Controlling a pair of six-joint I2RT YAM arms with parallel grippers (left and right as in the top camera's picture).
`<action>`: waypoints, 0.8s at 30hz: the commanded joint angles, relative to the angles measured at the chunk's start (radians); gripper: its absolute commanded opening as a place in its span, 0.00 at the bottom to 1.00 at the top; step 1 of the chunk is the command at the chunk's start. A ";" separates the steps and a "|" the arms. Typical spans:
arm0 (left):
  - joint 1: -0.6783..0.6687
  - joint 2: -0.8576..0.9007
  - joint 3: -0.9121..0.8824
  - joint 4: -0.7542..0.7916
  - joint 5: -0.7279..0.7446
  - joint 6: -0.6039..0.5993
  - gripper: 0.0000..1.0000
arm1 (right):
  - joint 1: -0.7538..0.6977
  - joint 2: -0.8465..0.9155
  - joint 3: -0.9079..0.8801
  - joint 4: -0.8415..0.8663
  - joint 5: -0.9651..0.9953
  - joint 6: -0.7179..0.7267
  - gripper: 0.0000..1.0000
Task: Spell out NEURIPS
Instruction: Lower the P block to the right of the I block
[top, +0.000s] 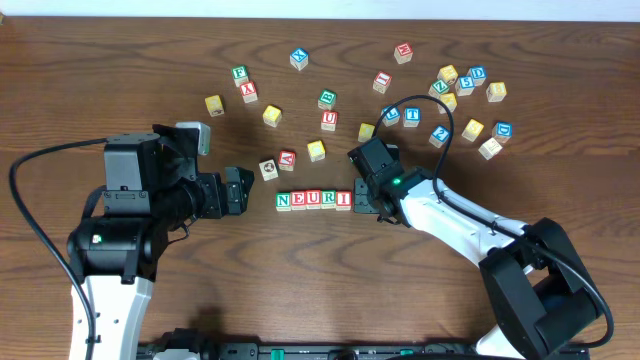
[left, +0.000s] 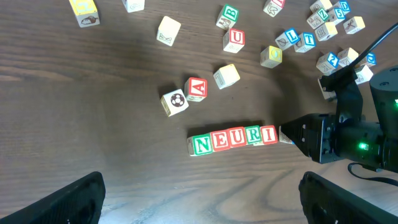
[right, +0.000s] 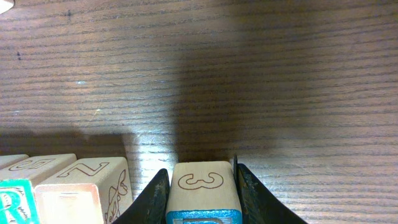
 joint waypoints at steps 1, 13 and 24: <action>0.006 -0.006 0.013 0.002 0.009 0.010 0.98 | 0.018 0.009 -0.005 0.003 0.019 0.008 0.28; 0.006 -0.006 0.013 0.002 0.009 0.010 0.98 | 0.018 0.009 -0.005 0.022 0.035 0.008 0.33; 0.006 -0.006 0.013 0.002 0.009 0.010 0.98 | 0.010 0.009 -0.002 0.075 0.046 -0.025 0.35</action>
